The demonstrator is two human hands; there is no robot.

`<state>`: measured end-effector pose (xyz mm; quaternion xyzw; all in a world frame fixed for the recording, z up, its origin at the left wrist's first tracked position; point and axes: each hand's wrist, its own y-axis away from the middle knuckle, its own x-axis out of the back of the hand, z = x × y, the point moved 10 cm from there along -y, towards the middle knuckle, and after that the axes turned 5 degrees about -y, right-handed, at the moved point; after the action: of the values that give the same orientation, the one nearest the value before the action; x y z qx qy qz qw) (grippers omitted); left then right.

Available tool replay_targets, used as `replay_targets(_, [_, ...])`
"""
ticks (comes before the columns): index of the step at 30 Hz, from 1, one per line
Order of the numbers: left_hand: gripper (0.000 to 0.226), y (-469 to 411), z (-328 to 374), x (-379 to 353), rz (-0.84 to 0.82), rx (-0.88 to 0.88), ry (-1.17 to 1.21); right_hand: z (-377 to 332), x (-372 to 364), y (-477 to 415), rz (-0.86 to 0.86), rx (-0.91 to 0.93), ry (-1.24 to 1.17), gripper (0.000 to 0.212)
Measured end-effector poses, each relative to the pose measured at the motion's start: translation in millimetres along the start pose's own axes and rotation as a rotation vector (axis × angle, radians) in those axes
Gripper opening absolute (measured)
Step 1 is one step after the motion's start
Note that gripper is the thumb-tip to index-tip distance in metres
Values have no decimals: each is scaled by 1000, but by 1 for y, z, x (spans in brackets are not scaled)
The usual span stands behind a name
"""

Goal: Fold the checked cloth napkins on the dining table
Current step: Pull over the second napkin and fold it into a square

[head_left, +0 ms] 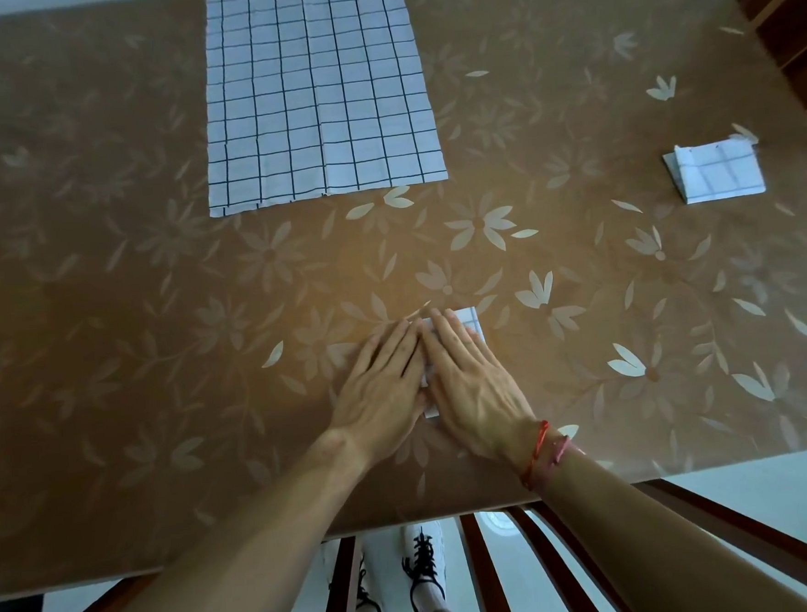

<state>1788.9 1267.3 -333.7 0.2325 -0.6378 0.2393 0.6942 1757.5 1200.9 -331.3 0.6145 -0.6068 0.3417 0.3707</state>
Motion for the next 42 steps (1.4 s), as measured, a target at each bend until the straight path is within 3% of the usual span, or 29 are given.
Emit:
replay_targets(14, [69, 3, -6, -19, -109, -8, -42, 44, -6, 3, -137, -9, 273, 64])
replay_targets(25, [67, 21, 3, -24, -165, 41, -24, 44, -8, 8, -171, -30, 333, 68])
replay_targets(33, [72, 20, 3, -22, -215, 62, 13, 40, -6, 57, -231, -7, 354, 70])
replay_targets(39, [63, 10, 3, 2, -138, 84, 292, 36, 9, 49, -239, -41, 182, 71])
replay_targets(42, [45, 4, -15, 27, -16, 292, 619, 38, 32, 30, -167, -125, -17, 54])
